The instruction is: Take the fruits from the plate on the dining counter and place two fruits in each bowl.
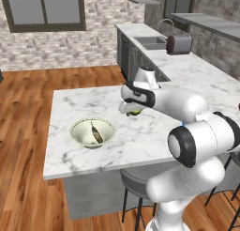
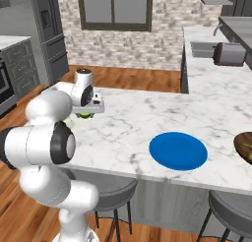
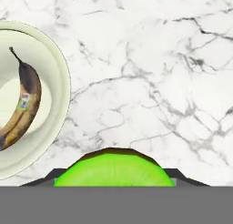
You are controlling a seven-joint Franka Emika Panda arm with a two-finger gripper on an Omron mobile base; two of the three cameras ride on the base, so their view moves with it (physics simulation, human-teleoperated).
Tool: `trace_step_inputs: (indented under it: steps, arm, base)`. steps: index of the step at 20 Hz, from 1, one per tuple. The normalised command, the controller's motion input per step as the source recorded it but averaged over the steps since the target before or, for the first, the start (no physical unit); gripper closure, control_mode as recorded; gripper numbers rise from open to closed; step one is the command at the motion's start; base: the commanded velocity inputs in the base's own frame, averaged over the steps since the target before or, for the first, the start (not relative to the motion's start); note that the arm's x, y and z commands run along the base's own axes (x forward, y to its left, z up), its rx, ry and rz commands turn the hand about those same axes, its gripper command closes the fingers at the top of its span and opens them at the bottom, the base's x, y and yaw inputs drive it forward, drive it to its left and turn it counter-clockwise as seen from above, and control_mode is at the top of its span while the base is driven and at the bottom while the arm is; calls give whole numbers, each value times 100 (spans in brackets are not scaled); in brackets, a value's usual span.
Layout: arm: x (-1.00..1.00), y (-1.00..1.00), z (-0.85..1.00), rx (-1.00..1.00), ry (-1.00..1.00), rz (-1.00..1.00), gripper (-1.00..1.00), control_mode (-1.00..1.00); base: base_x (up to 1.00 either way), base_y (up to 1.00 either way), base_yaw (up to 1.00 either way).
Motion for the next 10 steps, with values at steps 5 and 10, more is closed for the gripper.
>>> trace_step_inputs:
  steps: [5,10]
  arm:
    - [0,100,0,0,1,25,100,-100]
    - [0,100,0,0,2,23,100,-100]
  base:
    - [0,0,0]
    - [0,0,0]
